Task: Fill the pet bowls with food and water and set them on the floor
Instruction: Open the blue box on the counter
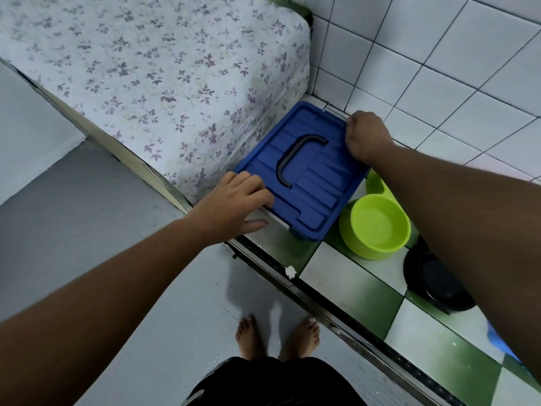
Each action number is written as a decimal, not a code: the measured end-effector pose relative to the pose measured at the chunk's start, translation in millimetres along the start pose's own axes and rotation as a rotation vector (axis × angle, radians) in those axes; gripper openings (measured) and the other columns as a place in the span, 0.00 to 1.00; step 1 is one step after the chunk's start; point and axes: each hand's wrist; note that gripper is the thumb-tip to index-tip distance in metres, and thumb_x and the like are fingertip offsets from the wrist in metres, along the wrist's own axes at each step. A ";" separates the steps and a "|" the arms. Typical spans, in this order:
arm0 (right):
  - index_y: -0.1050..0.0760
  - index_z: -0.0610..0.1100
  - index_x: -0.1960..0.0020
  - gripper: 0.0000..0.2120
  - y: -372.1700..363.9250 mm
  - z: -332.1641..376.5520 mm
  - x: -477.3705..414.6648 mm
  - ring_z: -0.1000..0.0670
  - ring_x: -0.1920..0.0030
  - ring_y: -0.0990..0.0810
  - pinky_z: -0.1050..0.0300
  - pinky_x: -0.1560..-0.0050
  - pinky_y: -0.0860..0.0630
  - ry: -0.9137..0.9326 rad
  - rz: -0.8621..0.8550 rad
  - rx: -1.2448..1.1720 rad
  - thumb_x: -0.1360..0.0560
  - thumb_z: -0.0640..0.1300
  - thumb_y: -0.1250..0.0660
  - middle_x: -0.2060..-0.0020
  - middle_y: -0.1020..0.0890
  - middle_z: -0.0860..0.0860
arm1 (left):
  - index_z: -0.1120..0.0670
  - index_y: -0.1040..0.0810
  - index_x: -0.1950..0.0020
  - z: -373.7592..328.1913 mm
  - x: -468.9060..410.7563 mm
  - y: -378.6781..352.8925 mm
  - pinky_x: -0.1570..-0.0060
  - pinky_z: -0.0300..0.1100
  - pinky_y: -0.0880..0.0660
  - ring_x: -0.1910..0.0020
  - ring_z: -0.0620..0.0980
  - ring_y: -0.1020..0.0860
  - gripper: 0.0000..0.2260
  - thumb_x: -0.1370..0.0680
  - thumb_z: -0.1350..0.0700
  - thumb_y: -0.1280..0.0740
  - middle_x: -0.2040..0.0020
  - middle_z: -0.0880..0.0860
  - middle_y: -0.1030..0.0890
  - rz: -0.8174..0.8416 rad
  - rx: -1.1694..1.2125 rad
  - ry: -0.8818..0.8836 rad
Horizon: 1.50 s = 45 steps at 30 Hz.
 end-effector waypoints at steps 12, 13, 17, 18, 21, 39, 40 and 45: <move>0.38 0.33 0.26 0.24 -9.1 -1.3 64.9 0.36 0.32 0.27 0.50 0.36 0.30 -0.473 -0.108 -0.434 0.16 0.48 0.43 0.32 0.27 0.35 | 0.60 0.23 0.34 21.6 -68.3 18.5 0.53 0.41 0.32 0.52 0.54 0.23 0.17 0.16 0.50 0.38 0.47 0.57 0.20 0.104 0.405 0.893; 0.42 0.35 0.23 0.25 -12.0 3.7 68.2 0.37 0.31 0.28 0.52 0.36 0.30 -0.506 -0.108 -0.515 0.16 0.47 0.44 0.30 0.28 0.35 | 0.62 0.23 0.35 22.9 -73.8 17.1 0.53 0.41 0.32 0.50 0.56 0.23 0.17 0.16 0.50 0.38 0.45 0.59 0.19 0.119 0.426 0.935; 0.38 0.35 0.26 0.22 -8.7 10.8 68.2 0.37 0.34 0.26 0.49 0.36 0.28 -0.565 -0.099 -0.641 0.19 0.40 0.44 0.33 0.27 0.36 | 0.65 0.23 0.33 19.9 -84.5 13.3 0.51 0.41 0.31 0.44 0.60 0.21 0.19 0.16 0.51 0.38 0.39 0.63 0.20 0.104 0.458 1.009; 0.36 0.33 0.29 0.21 -6.5 10.3 67.5 0.36 0.35 0.25 0.46 0.36 0.26 -0.574 -0.090 -0.649 0.20 0.39 0.43 0.35 0.26 0.36 | 0.64 0.23 0.34 18.7 -84.7 13.0 0.52 0.40 0.31 0.47 0.58 0.21 0.19 0.16 0.51 0.37 0.40 0.62 0.19 0.102 0.451 1.010; 0.32 0.32 0.32 0.20 1.8 12.3 68.2 0.39 0.42 0.23 0.46 0.40 0.25 -0.575 -0.088 -0.679 0.22 0.36 0.42 0.37 0.24 0.35 | 0.61 0.20 0.44 17.7 -85.1 15.5 0.66 0.39 0.33 0.62 0.49 0.24 0.14 0.17 0.50 0.36 0.57 0.54 0.20 0.054 0.435 0.996; 0.22 0.33 0.57 0.12 69.6 25.9 38.4 0.46 0.59 0.21 0.54 0.63 0.26 -0.333 -0.348 -0.626 0.24 0.37 0.41 0.61 0.21 0.43 | 0.57 0.17 0.37 21.1 -105.7 89.4 0.44 0.39 0.25 0.43 0.53 0.18 0.12 0.20 0.57 0.31 0.40 0.56 0.16 -0.297 0.372 1.026; 0.21 0.30 0.55 0.13 72.0 30.9 34.2 0.44 0.58 0.19 0.55 0.65 0.26 -0.316 -0.342 -0.636 0.25 0.37 0.41 0.60 0.19 0.40 | 0.56 0.17 0.37 26.3 -104.1 95.8 0.44 0.40 0.24 0.45 0.53 0.18 0.12 0.20 0.57 0.31 0.42 0.56 0.15 -0.317 0.363 1.025; 0.20 0.32 0.59 0.11 79.0 75.3 7.2 0.47 0.65 0.22 0.55 0.66 0.26 -0.245 -0.308 -0.680 0.26 0.37 0.39 0.67 0.21 0.43 | 0.52 0.18 0.34 69.6 -95.2 127.6 0.42 0.40 0.24 0.46 0.49 0.19 0.14 0.19 0.58 0.33 0.39 0.53 0.16 -0.378 0.305 1.006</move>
Point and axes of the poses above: each hand's wrist, its own x-axis away from the middle knuckle, its own y-axis out of the back of the hand, z = x × y
